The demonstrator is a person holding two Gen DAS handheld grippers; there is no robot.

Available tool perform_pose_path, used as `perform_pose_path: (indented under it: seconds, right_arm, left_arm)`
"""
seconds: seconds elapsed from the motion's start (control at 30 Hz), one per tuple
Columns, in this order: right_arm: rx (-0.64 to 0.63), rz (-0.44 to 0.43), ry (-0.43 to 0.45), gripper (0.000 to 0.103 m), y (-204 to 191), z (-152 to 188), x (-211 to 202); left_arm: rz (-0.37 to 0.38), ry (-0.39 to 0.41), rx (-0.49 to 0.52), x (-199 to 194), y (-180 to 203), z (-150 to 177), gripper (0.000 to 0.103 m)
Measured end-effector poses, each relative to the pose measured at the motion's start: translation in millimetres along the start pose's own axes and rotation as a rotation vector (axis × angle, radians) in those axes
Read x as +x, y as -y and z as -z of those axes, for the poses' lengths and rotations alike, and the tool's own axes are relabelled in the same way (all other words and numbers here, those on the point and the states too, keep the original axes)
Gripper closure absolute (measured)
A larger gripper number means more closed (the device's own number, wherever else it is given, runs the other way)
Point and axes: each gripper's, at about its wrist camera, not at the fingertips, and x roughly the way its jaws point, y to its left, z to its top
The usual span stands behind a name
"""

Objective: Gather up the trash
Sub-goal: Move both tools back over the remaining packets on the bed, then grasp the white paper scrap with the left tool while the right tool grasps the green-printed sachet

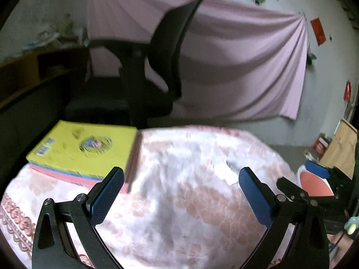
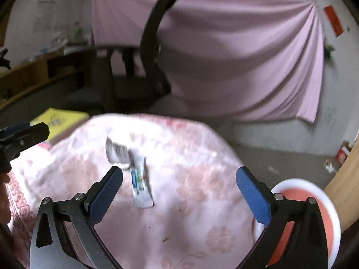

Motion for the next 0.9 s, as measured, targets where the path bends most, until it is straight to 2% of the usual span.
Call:
perform_pose_path:
  seconds: [0.07, 0.1, 0.17, 0.2, 0.3, 0.33, 0.43, 0.57, 0.7, 0.8, 0.83, 0.9]
  right_arm:
    - [-0.015, -0.032, -0.036, 0.018, -4, 1, 7]
    - [-0.024, -0.042, -0.05, 0.02, -6, 2, 9]
    - [-0.048, -0.075, -0.086, 0.033, -12, 3, 15]
    - [-0.06, -0.088, -0.106, 0.036, -15, 3, 19]
    - [-0.095, -0.109, -0.181, 0.046, -24, 4, 35]
    - [-0.104, -0.109, -0.201, 0.053, -26, 5, 39]
    - [-0.115, -0.115, -0.212, 0.059, -28, 5, 41]
    - [-0.118, -0.126, -0.215, 0.081, -28, 4, 40]
    - [-0.105, -0.093, -0.209, 0.082, -25, 4, 38]
    - [-0.048, -0.057, -0.188, 0.082, -15, 3, 36]
    - [-0.019, -0.049, -0.179, 0.082, -9, 3, 35]
    - [0.041, -0.036, -0.16, 0.082, 4, 3, 31]
  left_arm:
    - [0.024, -0.055, -0.005, 11, -1, 0, 0.004]
    - [0.034, -0.081, -0.011, 16, -1, 1, 0.007]
    - [0.06, -0.126, -0.031, 25, -3, 1, 0.013]
    - [0.074, -0.146, -0.045, 29, -4, 1, 0.015]
    - [0.106, -0.183, -0.069, 37, -6, 2, 0.015]
    - [0.114, -0.192, -0.071, 38, -6, 2, 0.015]
    - [0.128, -0.218, -0.068, 41, -3, 5, 0.015]
    - [0.143, -0.236, -0.053, 45, 5, 4, 0.015]
    - [0.171, -0.234, -0.056, 47, 12, 1, 0.015]
    - [0.19, -0.22, -0.088, 52, 16, -5, 0.016]
    - [0.199, -0.214, -0.093, 53, 19, -7, 0.022]
    - [0.206, -0.214, -0.084, 57, 24, -9, 0.026]
